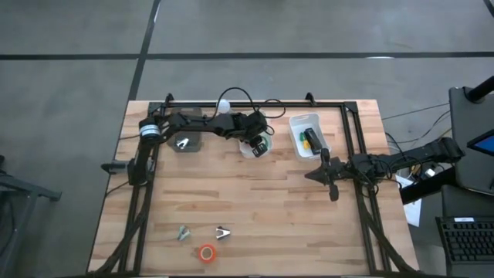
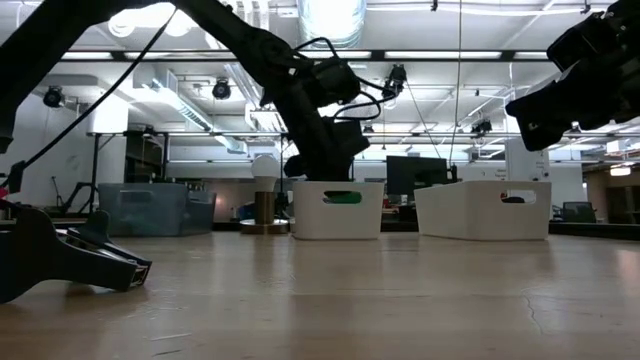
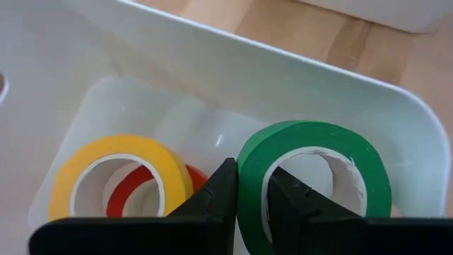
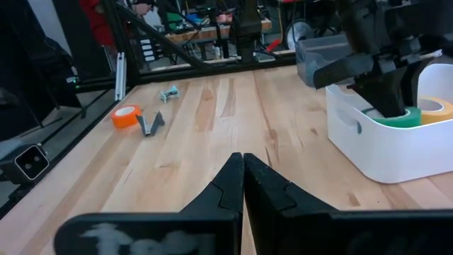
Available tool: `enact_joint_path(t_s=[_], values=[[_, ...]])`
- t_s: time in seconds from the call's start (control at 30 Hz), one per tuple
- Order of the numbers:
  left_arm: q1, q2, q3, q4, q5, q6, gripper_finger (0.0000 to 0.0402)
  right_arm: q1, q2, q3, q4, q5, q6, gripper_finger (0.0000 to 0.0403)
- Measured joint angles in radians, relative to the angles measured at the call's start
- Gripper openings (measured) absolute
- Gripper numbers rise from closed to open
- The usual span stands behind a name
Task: Pick and place Stapler, Stapler remover, tape
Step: Put the green masking tape into the left white bin, then put the orange masking tape into the left white bin
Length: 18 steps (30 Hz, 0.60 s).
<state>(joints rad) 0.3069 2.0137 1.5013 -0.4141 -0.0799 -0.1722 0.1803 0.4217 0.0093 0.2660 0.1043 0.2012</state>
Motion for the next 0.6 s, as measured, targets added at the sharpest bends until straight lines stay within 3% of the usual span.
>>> enact_joint_path(t_s=[0.6], values=[[0.0, 0.0, -0.001, 0.003, 0.002, 0.002, 0.015, 0.0, 0.0, 0.0, 0.0, 0.0, 0.0, 0.0009]])
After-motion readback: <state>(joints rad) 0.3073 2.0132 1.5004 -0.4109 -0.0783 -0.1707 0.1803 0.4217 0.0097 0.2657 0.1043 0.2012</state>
